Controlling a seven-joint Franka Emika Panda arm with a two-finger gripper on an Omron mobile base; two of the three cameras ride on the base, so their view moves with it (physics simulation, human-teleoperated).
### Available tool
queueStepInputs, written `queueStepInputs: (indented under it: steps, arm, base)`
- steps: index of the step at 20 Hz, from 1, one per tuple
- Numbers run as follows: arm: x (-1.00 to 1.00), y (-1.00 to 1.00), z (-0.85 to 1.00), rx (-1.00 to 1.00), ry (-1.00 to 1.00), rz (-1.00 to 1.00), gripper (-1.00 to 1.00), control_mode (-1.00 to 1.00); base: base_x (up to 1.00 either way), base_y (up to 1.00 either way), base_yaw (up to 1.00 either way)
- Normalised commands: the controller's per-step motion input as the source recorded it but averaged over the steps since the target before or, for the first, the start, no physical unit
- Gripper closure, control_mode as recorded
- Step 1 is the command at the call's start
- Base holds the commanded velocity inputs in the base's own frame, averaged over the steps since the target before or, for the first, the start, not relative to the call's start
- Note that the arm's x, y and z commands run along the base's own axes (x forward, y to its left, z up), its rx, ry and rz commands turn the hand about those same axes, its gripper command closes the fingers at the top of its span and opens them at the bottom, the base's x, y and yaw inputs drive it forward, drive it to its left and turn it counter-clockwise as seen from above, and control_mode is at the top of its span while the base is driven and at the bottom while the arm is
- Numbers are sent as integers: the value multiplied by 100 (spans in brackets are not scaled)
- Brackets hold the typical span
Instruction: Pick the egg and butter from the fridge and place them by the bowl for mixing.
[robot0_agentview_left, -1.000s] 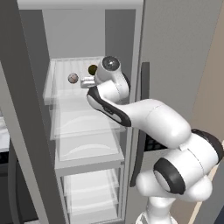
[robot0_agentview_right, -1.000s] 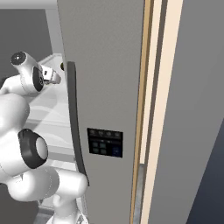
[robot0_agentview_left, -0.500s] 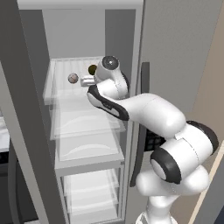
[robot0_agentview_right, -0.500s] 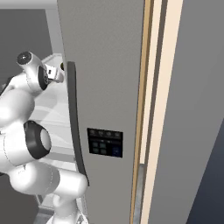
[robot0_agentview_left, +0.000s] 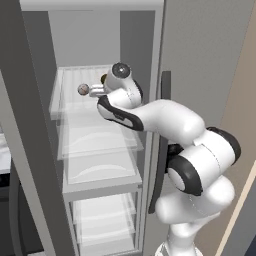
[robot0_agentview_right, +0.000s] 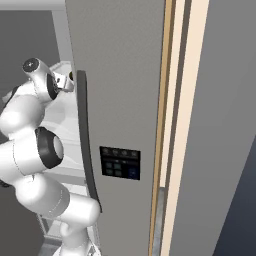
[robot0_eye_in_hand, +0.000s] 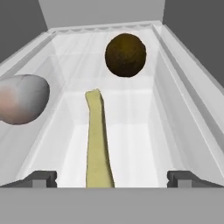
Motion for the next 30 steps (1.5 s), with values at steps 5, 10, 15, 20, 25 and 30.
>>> queueStepInputs:
  steps: [5,10,15,20,25,30]
  arm:
    - [26,18,-5,0,0,0,-100,-100]
    - [18,9,-16,0,0,0,-100,-100]
    - [0,0,-13,0,0,0,-100,-100]
    - [0,0,-47,-1,0,0,100,-100]
    - [0,0,0,0,0,0,100,-100]
    - [0,0,0,0,0,0,100,-100]
  base:
    - [0,0,0]
    - [0,0,0]
    - [0,0,0]
    - [0,0,0]
    - [0,0,0]
    - [0,0,0]
